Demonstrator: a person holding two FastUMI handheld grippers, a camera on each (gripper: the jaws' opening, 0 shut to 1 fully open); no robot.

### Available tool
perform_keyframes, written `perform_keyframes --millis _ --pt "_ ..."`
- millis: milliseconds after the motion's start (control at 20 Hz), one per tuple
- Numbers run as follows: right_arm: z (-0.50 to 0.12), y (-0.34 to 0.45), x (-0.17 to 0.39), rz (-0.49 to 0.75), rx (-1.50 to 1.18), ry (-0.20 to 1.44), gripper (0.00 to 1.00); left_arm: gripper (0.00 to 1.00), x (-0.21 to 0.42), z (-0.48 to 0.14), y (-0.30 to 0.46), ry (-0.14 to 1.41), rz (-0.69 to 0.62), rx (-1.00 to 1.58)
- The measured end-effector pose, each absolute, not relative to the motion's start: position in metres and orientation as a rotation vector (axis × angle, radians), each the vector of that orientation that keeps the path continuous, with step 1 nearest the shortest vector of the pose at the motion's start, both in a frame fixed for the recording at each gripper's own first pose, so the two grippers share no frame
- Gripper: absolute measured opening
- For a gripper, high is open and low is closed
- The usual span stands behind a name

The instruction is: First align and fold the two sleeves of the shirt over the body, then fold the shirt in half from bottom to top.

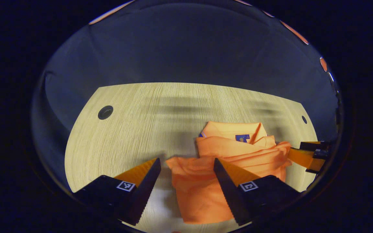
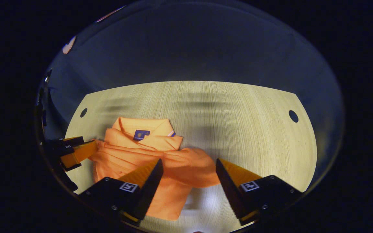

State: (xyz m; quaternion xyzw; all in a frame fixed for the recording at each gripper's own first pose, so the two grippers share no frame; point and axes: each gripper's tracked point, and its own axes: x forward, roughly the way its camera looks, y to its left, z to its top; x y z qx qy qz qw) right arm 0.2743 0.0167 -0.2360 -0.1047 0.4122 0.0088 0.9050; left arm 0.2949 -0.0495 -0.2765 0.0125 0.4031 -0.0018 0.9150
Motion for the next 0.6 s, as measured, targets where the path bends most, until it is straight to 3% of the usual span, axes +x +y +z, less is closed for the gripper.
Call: perform_keyframes --millis 250,600 --pt "-0.202 0.024 0.266 0.028 -0.189 0.787 1.00 1.00 0.291 -0.230 -0.050 0.731 -0.007 0.056" --pt "-0.123 0.044 0.223 0.078 -0.163 0.632 1.00 0.99 0.255 -0.110 -0.056 0.496 -0.038 0.106"
